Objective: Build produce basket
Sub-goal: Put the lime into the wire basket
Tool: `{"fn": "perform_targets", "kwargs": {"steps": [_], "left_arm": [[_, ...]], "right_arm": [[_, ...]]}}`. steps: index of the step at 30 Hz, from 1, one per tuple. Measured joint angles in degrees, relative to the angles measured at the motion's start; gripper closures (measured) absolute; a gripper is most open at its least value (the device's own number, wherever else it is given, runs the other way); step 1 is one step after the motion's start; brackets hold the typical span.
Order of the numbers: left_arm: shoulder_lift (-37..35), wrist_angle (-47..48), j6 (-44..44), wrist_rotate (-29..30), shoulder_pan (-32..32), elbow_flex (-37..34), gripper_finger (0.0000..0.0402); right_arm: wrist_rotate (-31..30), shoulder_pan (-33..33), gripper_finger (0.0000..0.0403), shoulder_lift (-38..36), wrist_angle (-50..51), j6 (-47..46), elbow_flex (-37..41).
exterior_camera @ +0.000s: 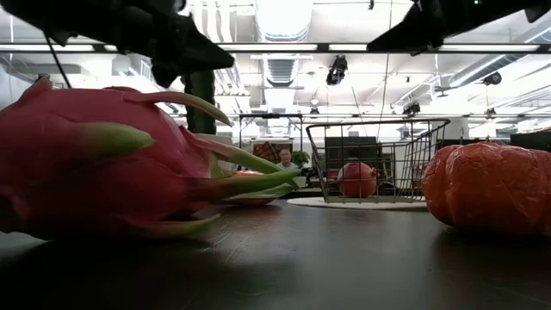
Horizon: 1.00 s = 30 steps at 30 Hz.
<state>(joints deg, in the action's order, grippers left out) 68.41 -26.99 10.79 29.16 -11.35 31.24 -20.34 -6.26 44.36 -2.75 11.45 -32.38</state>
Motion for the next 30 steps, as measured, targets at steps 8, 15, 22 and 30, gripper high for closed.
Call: {"fn": "perform_targets", "kwargs": {"steps": [8,15,22,30], "left_arm": [[3.8,31.9,15.6,-0.8,0.1,13.7,0.0397],[5.4,68.6,14.1,-10.6,0.4,26.4,0.0341],[5.4,81.5,13.8,-20.2,1.9,29.3,0.0211],[8.5,80.2,2.4,-19.0,1.9,25.6,0.0118]], "right_arm": [[-0.1,-1.4,0.0394,-0.1,0.9,1.6,0.1],[-0.2,-1.4,0.0394,0.0,2.4,3.9,0.5],[-0.2,-1.4,0.0394,0.2,2.5,4.1,0.8],[-0.1,-1.4,0.0394,0.8,2.6,3.5,1.0]]}}
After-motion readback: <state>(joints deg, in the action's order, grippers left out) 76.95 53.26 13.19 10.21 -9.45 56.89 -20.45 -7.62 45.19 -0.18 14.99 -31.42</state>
